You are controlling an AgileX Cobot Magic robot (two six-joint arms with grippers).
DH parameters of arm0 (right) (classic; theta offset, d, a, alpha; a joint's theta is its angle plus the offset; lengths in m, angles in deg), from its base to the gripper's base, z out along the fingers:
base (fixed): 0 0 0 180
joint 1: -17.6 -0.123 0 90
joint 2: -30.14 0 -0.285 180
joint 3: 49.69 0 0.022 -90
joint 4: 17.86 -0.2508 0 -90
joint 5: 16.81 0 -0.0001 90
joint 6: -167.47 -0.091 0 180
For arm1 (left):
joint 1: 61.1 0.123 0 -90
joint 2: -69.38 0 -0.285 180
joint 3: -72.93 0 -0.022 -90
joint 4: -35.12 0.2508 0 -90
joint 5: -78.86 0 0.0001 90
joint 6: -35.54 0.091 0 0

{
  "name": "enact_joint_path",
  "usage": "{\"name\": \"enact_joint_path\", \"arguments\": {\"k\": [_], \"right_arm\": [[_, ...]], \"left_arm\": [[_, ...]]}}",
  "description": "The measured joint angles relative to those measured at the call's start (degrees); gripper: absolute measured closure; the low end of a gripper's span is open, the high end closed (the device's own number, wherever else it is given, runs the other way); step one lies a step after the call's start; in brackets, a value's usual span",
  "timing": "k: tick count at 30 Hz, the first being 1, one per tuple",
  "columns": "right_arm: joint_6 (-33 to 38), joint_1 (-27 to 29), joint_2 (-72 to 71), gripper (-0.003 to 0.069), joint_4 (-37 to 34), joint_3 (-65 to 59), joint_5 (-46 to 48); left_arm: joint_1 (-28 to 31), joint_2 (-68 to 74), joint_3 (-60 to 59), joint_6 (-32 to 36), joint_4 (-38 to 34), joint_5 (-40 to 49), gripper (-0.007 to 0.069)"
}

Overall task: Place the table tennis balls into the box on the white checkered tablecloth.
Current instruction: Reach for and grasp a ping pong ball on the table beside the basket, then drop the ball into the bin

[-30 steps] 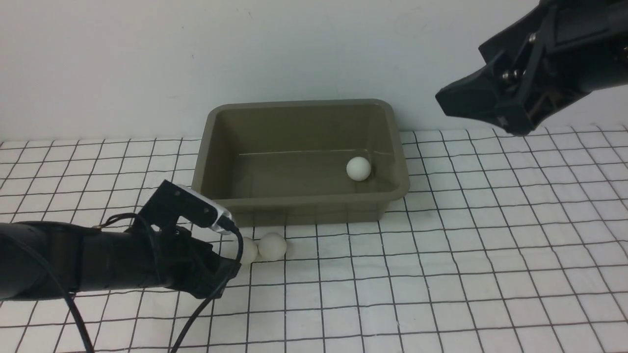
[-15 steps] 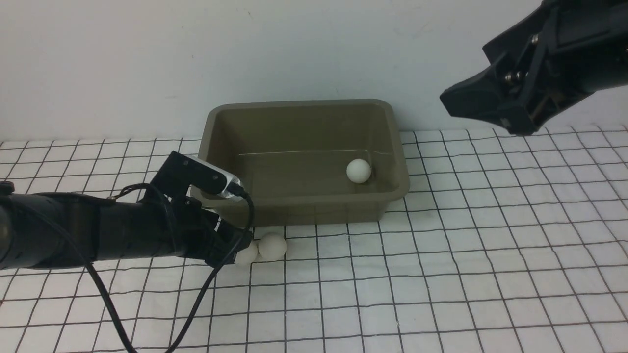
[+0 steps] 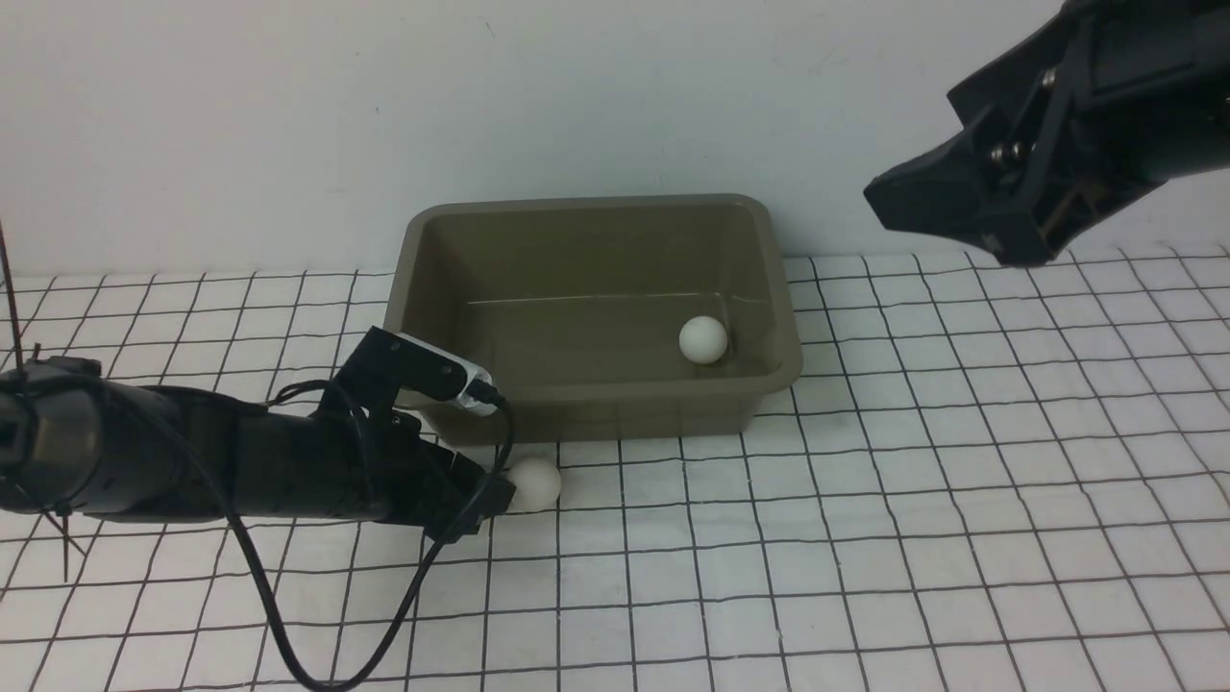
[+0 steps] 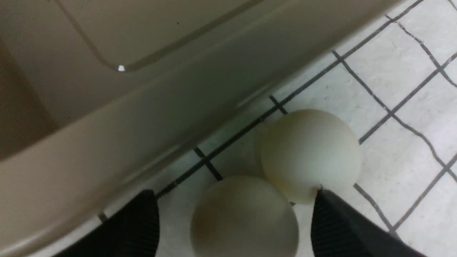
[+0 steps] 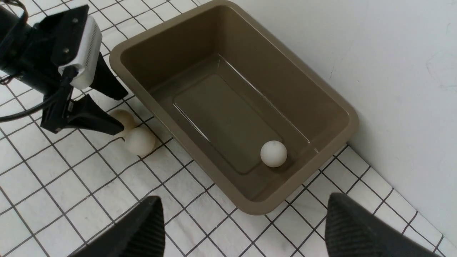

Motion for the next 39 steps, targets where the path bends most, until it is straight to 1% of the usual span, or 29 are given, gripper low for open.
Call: {"name": "enact_joint_path", "arguments": {"k": [4,6,7,10,12,14,16,18,20,24,26,29,32,34,36,39], "right_arm": [[0.00,0.00,0.00,0.0113,0.00,0.00,0.22],[0.00,0.00,0.00,0.0113,0.06,0.00,0.26],[0.00,0.00,0.00,0.0113,0.06,0.00,0.26],[0.00,0.00,0.00,0.0113,0.06,0.00,0.45],[0.00,0.00,0.00,0.0113,0.06,0.00,0.53],[0.00,0.00,0.00,0.0113,0.06,0.00,0.64],[0.00,0.00,0.00,0.0113,0.06,0.00,0.64],[0.00,0.00,0.00,0.0113,0.06,0.00,0.64],[0.00,0.00,0.00,0.0113,0.06,0.00,1.13],[-0.06,0.00,0.00,0.0113,0.06,0.00,3.22],[-0.11,0.00,0.00,0.0113,0.01,0.00,3.91],[-0.17,0.00,0.00,0.0113,0.01,0.00,4.13],[-0.17,0.00,0.00,0.0113,0.01,0.00,4.15],[-0.17,0.00,0.00,0.0113,0.06,0.00,4.15],[-0.17,0.00,0.00,0.0113,0.11,0.00,4.08],[-0.04,0.00,0.00,0.0113,0.11,0.00,4.03]], "left_arm": [[0.00,2.35,1.37,0.72,0.00,-0.12,0.0118],[0.00,2.92,1.94,-0.60,0.00,-0.12,0.0207],[0.00,2.92,2.07,-0.92,0.00,-0.12,0.0281],[0.00,2.57,2.08,-3.13,0.05,1.01,0.0270],[0.00,1.54,2.08,-6.12,1.26,4.72,0.0270],[-0.12,-0.37,2.08,-9.90,4.23,10.71,0.0270],[-0.35,-1.96,2.16,-11.39,5.94,15.78,0.0270],[-0.65,-2.96,2.84,-11.82,6.01,19.23,0.0270],[-0.65,-3.49,4.52,-10.78,3.54,18.48,0.0270],[-0.65,-3.45,10.17,-2.81,1.46,8.73,0.0270],[-0.60,-2.84,13.01,0.75,1.18,7.13,0.0270],[-0.60,-1.23,16.57,4.18,0.89,6.14,0.0270],[-0.60,1.47,19.60,4.58,0.89,5.79,0.0240],[-0.60,2.42,20.34,3.04,0.89,5.46,0.0178],[-0.65,2.86,20.56,0.22,0.96,4.44,0.0096],[-0.65,2.51,20.68,-3.72,2.08,3.81,0.0047]]}}
